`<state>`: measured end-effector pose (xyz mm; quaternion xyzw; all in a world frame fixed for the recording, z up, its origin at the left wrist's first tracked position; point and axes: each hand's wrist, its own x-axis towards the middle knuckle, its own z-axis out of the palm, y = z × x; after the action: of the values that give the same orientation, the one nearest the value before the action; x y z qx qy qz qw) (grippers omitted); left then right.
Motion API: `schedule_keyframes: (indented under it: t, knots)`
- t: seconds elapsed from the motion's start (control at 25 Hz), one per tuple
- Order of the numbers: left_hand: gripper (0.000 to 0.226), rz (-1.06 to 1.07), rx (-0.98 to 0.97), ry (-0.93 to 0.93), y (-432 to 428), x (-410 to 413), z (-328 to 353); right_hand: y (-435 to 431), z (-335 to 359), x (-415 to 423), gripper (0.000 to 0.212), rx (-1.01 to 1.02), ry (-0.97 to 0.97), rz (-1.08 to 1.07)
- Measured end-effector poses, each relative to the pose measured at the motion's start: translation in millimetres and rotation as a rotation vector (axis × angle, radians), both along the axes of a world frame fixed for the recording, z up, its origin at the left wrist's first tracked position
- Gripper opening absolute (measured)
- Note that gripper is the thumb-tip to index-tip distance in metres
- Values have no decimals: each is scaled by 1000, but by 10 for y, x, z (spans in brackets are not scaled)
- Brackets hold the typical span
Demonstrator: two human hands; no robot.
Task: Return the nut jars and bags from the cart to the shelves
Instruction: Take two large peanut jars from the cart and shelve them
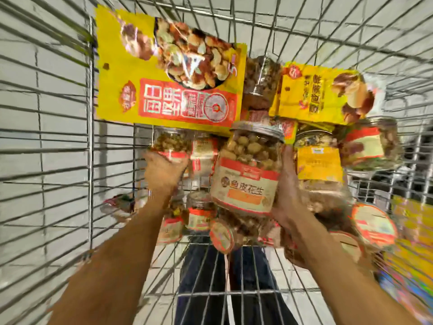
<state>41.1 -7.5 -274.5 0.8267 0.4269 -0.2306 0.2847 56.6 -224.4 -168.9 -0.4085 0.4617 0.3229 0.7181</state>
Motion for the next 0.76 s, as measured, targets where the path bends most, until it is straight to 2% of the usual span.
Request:
schedule_keyframes:
  t: [0.08,0.2,0.36,0.44,0.64,0.72,0.76]
  knots:
    - [87,-5,-16,-2,-45,-88,58,28,61,4,71,24,-12,31]
    - [77,132,-18,31,141,-218,355,2,274,48,74,46,-19,59]
    - [52,23,-124,127,490,-246,846,-62,749,191,74,76,-48,53]
    - [44,66,-139,145,442,-206,962,-122,928,240,73,89,-82,47]
    - [40,44,-176,144,238,-100,760,-82,808,223,67,100,-103,-14]
    - [52,22,-134,157,138,-62,598,-4,637,256,70,110,-88,-33]
    - [68,65,-151,164,86,-31,503,23,524,279,70,109,-84,-39]
